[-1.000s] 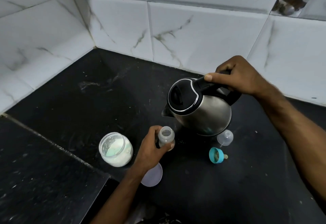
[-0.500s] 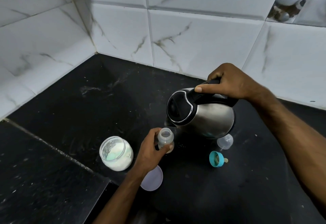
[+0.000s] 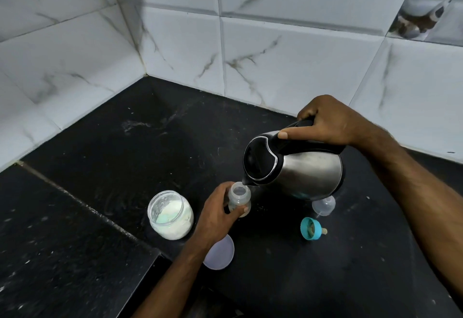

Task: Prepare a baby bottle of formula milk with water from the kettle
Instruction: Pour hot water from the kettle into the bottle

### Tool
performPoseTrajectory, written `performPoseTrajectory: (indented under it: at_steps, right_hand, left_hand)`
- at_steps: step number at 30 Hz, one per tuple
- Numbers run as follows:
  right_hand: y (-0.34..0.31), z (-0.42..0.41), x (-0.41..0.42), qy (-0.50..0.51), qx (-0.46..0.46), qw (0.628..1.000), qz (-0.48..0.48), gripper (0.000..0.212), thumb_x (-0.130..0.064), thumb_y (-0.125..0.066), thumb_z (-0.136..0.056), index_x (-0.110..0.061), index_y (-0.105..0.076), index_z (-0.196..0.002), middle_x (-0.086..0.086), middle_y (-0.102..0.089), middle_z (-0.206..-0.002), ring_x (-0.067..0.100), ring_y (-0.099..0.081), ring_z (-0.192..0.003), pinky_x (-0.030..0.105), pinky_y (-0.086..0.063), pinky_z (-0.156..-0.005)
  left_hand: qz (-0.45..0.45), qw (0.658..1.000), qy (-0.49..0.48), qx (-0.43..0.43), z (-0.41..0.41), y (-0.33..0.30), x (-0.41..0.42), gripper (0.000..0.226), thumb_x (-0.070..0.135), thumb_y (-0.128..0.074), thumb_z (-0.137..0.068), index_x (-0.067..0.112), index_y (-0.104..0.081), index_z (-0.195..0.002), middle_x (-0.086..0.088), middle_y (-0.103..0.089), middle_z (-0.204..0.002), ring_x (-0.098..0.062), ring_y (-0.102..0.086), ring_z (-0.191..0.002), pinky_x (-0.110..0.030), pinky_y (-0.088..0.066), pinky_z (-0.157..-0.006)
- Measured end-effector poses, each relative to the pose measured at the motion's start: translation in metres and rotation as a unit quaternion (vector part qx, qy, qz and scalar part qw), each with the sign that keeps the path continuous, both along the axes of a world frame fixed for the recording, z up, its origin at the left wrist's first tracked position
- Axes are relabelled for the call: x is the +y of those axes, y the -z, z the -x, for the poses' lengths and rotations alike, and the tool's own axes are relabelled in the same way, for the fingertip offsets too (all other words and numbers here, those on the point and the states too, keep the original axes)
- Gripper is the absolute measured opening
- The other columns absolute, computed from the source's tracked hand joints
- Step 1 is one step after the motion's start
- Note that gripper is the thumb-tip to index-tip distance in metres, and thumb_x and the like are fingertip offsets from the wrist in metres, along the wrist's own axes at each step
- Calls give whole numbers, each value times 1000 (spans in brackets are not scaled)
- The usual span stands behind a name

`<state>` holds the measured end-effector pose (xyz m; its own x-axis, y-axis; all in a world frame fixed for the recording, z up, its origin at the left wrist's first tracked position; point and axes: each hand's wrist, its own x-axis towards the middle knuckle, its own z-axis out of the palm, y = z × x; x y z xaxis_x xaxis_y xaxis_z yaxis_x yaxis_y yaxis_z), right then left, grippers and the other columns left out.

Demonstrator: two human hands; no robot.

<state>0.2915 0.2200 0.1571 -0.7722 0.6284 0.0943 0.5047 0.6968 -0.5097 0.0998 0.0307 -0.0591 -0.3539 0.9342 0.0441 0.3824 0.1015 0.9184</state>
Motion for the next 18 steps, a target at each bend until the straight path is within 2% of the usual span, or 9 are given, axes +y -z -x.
performPoseTrajectory:
  at_steps: [4, 9, 12, 18]
  right_hand:
    - [-4, 1, -4, -7, -8, 1000, -2, 67, -83, -60, -58, -21, -48, -40, -7, -31, -39, 8, -30, -40, 26, -26, -46]
    - [-4, 3, -5, -10, -16, 1000, -11, 75, -86, -61, -58, -16, -43, -41, -5, -30, -41, 10, -28, -42, 28, -25, -46]
    - [-5, 5, -7, -10, -28, 999, -16, 72, -83, -62, -59, -17, -42, -40, -4, -29, -41, 10, -27, -42, 29, -25, -47]
    - [-5, 9, -8, -13, -39, 999, -30, 71, -86, -58, -58, -19, -43, -41, -5, -27, -40, 10, -26, -42, 29, -24, -47]
  left_hand:
    - [0, 1000, 0, 2, 0, 0, 1, 52, 28, -79, -81, 32, -55, -127, 11, -65, -122, -8, -63, -115, -40, -54, -98]
    - [-6, 1000, -3, 1, -1, 1, 0, 52, 29, -79, -81, 30, -55, -127, 11, -65, -122, -8, -63, -115, -40, -54, -97]
    - [-3, 1000, -3, 3, -1, 2, 0, 51, 26, -79, -81, 31, -55, -126, 11, -65, -122, -8, -63, -115, -41, -54, -97]
    - [-1, 1000, -2, 6, 0, 2, -1, 54, 37, -77, -80, 32, -54, -128, 11, -64, -123, -9, -61, -117, -42, -53, -99]
